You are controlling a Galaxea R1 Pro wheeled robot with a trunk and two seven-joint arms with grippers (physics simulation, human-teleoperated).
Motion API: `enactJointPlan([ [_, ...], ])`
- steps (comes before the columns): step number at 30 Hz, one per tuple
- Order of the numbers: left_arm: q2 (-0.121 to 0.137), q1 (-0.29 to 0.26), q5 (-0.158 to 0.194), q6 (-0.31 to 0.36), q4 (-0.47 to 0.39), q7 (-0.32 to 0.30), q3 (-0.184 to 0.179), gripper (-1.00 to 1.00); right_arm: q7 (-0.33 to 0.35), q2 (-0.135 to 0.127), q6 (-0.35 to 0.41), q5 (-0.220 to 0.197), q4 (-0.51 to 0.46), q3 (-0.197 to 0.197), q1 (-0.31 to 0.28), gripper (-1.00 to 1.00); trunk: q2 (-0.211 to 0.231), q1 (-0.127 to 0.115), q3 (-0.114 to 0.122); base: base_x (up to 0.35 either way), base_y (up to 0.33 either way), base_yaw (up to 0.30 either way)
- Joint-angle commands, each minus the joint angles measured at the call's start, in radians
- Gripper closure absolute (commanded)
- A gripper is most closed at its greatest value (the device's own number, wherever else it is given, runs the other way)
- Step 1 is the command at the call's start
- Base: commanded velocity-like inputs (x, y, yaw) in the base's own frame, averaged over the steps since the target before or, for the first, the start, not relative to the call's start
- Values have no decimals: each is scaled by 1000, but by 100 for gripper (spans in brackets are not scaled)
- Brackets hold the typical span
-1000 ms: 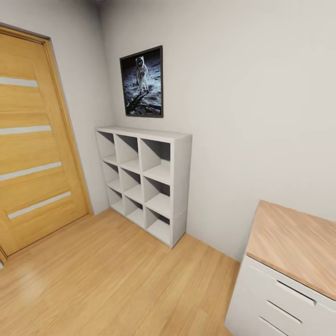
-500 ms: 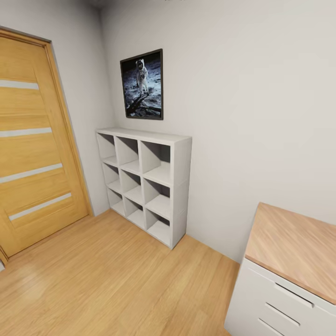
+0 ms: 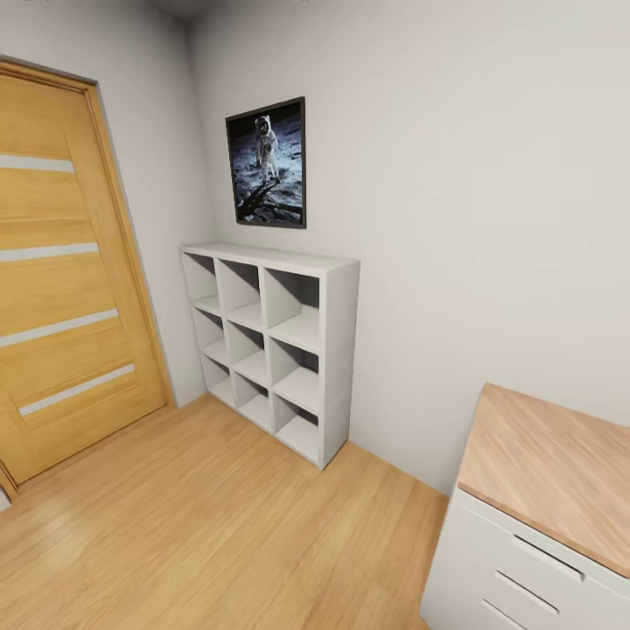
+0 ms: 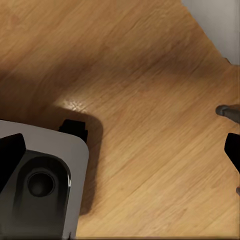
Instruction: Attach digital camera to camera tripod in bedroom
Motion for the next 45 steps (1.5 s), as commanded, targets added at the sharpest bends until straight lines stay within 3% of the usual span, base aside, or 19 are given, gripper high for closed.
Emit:
enactJointPlan([
  [1,0,-1,5,-2,0,3,-9,100,2,0,-6,1,3,4,-1,-100,6,-4,2,0,0,0],
  [10,-1,-1,4,0,0,1,-9,100,2,2,-13,2,3,4,35,-100,69,-38,30,0,0,0],
  [45,-6,-1,4,-3,0,1,-9,100,3,4,-50,4,3,5,37,-100,314,-173,140,0,0,0],
])
